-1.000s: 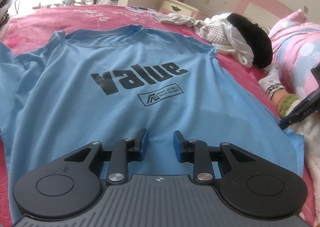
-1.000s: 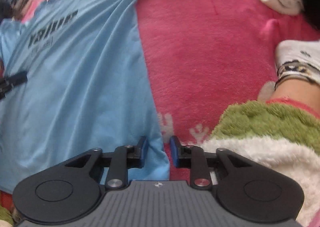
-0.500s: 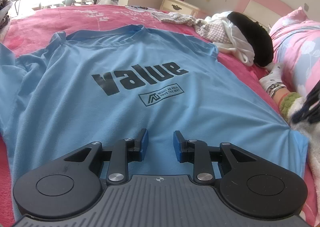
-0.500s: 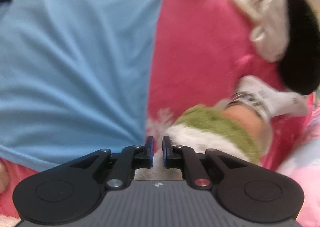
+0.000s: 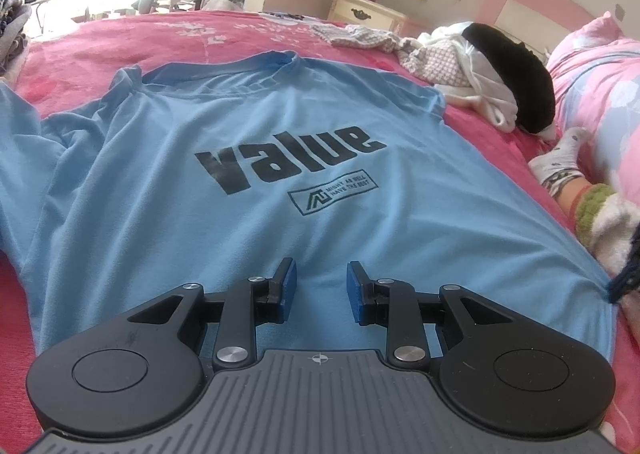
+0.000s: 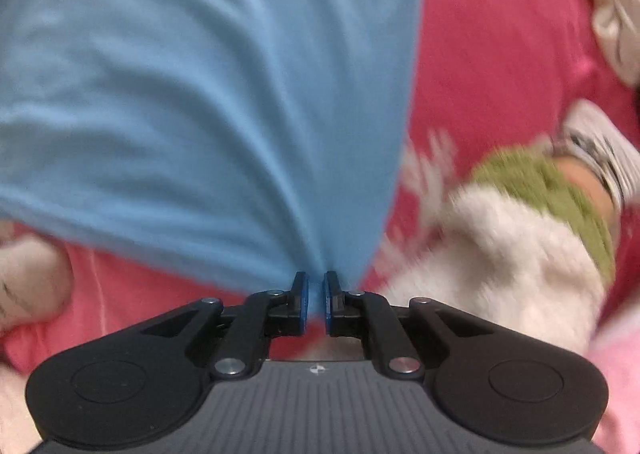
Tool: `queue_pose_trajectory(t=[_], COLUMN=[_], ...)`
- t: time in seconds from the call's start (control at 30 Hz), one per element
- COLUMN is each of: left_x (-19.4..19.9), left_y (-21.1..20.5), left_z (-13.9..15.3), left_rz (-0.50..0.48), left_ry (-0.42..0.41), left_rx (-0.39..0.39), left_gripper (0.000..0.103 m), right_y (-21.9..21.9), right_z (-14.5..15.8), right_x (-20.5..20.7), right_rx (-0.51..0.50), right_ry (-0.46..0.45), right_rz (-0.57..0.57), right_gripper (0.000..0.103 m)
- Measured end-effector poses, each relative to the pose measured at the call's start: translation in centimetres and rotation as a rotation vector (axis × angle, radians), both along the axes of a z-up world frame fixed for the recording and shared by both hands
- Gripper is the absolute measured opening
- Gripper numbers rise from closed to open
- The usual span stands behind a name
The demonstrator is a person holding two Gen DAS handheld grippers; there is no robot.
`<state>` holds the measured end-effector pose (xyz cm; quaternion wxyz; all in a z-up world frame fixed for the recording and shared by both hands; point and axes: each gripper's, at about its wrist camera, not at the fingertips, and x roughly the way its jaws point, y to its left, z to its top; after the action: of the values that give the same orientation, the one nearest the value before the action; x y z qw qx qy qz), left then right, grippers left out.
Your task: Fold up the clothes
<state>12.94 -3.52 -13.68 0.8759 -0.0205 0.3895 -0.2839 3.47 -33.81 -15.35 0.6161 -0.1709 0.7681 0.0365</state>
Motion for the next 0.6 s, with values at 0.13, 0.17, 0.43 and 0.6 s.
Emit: queue_pose_trajectory(t=[0.13, 0.17, 0.43, 0.6], left_x=[0.1, 0.1, 0.1, 0.2], left_y=[-0.1, -0.1, 0.1, 0.8], left_z=[-0.1, -0.2, -0.1, 1.2], left_rz=[0.000, -0.002, -0.003, 0.024], left_ry=[0.003, 0.003, 0.010, 0.015], left_rx=[0.005, 0.008, 0.006, -0.045], left_gripper=[0.027, 0.027, 0.027, 0.027], right_y=[-0.2, 0.0, 1.9, 1.6], right_z=[2.4, 3.1, -1.4, 4.5], right_x=[0.6, 0.9, 0.2, 2.0], right_rx=[-0.002, 0.021, 0.021, 0.050], right_ry=[-0.058, -0.096, -0.001, -0.136], right_rz=[-0.002, -0.012, 0.069, -0.001], right_gripper=[0.008, 0.008, 0.008, 0.009])
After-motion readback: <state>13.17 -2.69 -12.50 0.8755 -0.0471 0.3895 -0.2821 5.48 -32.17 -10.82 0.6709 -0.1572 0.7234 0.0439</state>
